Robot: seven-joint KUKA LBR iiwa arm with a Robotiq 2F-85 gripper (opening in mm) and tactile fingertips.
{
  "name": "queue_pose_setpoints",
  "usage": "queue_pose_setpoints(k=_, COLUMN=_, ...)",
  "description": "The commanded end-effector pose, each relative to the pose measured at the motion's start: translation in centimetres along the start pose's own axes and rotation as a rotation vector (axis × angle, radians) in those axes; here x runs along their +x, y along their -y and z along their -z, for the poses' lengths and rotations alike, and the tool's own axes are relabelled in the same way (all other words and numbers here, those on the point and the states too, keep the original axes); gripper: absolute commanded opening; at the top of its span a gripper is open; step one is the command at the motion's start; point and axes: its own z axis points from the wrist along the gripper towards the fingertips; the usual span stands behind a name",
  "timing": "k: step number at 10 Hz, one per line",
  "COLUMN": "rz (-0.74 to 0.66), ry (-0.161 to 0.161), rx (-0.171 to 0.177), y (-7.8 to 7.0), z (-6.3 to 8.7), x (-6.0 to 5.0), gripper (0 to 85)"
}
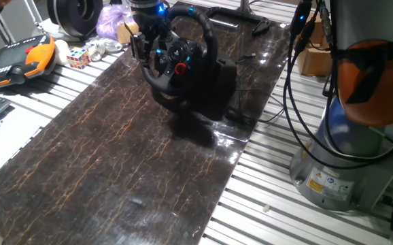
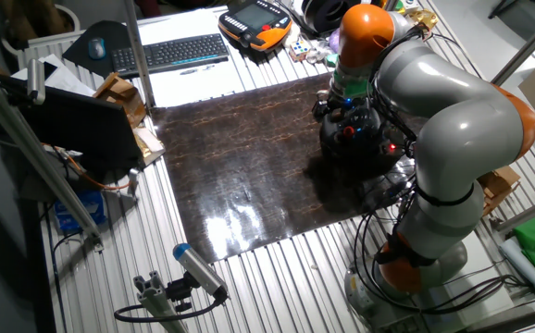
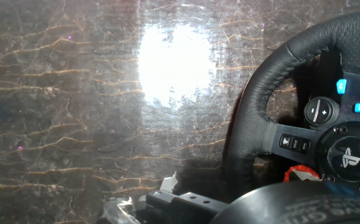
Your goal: Rotate the steering wheel 90 degrees clockwise
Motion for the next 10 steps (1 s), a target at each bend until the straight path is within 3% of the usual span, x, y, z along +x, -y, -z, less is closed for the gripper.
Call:
queue_pose_setpoints(k=1, rz=-0.084, ry=-0.008, rx=0.005, y=0.01, z=0.03, x=0.00, gripper=0.7)
queue_pose_setpoints(k=10, rz=-0.087, ry=-0.009, rx=0.002, y=-0.34, z=0.13, x=-0.15, gripper=0.7)
